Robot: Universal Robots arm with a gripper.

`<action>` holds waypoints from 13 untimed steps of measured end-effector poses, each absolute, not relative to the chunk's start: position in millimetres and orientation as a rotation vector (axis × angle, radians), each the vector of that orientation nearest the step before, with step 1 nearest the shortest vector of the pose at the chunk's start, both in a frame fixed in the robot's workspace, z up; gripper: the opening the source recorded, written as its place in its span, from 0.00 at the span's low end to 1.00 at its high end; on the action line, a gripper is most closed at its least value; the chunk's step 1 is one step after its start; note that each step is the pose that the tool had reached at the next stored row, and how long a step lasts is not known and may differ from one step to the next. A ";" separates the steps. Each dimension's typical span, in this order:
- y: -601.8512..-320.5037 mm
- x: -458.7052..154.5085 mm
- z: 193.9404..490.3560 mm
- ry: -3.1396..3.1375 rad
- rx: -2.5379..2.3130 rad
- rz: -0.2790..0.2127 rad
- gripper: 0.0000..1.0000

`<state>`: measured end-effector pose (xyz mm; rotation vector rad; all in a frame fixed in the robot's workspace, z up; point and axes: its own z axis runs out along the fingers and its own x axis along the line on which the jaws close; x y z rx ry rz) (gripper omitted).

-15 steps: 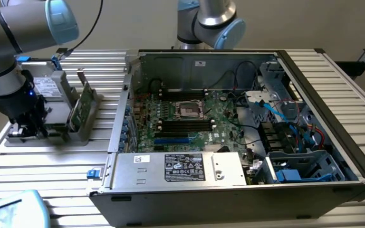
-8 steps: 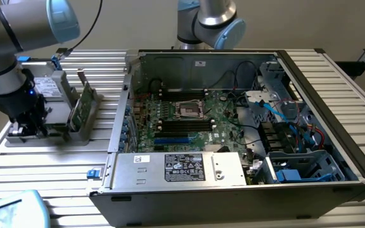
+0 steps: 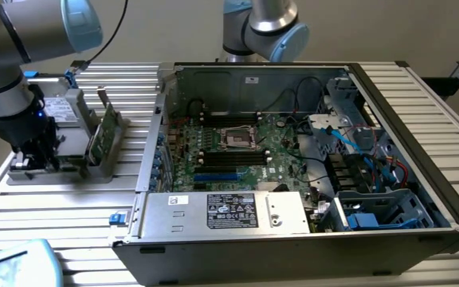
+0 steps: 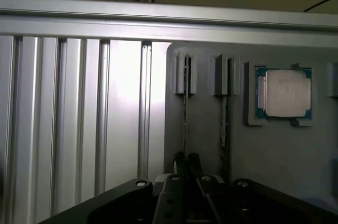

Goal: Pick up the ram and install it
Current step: 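Pick up the ram and move it above insertion slot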

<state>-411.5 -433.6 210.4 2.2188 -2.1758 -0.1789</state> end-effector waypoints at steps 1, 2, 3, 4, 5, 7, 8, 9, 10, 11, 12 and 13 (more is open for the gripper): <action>-433.6 -411.0 211.3 -2.175 2.218 -0.181 0.13; -433.6 -410.6 212.2 -2.174 2.217 -0.183 0.13; -433.6 -410.1 213.2 -2.173 2.215 -0.186 0.13; -433.7 -409.7 214.1 -2.171 2.214 -0.188 0.13; -433.7 -409.3 214.9 -2.171 2.213 -0.190 0.13; -433.7 -408.5 216.6 -2.168 2.210 -0.195 0.13; -433.7 -408.1 217.4 -2.167 2.208 -0.198 0.13; -433.8 -407.7 218.2 -2.165 2.207 -0.201 0.13; -433.8 -407.3 219.0 -2.164 2.205 -0.205 0.13; -433.8 -406.9 219.8 -2.162 2.203 -0.208 0.13; -433.8 -406.4 220.5 -2.160 2.201 -0.212 0.13; -433.9 -406.0 221.4 -2.159 2.199 -0.215 0.13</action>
